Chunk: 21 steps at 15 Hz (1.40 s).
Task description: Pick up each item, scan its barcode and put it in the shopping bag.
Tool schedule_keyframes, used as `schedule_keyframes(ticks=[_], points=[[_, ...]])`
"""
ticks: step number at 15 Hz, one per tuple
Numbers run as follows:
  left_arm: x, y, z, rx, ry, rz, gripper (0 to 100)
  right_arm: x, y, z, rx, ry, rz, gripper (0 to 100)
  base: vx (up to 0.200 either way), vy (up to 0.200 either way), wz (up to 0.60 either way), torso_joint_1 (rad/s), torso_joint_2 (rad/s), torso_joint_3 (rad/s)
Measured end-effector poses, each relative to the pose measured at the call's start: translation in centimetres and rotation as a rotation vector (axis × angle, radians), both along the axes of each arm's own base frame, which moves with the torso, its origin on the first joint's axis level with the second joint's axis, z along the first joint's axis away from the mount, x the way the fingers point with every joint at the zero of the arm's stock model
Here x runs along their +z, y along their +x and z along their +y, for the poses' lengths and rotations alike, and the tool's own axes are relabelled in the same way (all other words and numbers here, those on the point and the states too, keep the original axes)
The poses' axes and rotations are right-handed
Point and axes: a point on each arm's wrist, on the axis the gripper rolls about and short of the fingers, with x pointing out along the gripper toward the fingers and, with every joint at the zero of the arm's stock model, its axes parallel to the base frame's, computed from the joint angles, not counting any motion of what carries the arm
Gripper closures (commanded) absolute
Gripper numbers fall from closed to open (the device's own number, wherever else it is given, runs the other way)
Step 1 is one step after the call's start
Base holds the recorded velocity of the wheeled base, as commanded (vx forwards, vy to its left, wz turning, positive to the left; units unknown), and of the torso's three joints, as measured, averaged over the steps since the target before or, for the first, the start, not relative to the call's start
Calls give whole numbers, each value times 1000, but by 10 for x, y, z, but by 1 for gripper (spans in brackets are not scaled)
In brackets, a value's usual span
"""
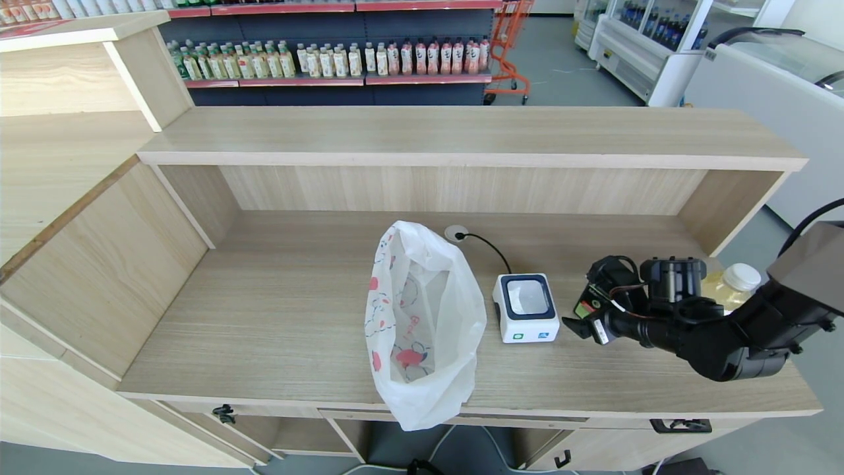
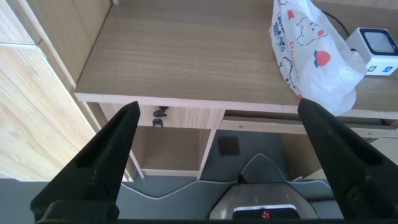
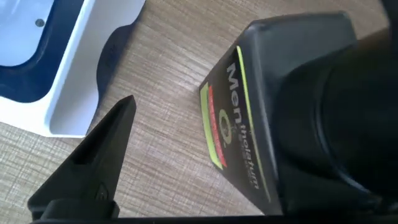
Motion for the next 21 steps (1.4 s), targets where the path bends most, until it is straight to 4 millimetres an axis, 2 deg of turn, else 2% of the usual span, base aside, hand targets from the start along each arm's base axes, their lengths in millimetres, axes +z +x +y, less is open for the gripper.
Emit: schedule_keyframes(ticks=[1,2,10,13,17,19,21], points=[[0,0,0,0,0,0,0,-1,2,0,3,-4,-12,0,0,0,0,0,0,0],[0,0,0,0,0,0,0,-3,3,0,5,-5,-15,100,0,0,0,0,0,0],[0,0,0,0,0,0,0,5,16,0,26,4,-94,100,0,0,0,0,0,0],[0,0,0,0,0,0,0,21,11,-1,55,-70,-133,100,0,0,0,0,0,0],[0,0,0,0,0,0,0,65,-21,-7,74,-207,-232,100,0,0,0,0,0,0],[0,0,0,0,0,0,0,86,-45,-19,-116,-352,-253,100,0,0,0,0,0,0],[0,0,0,0,0,0,0,93,-61,-29,-198,-385,-241,100,0,0,0,0,0,0]])
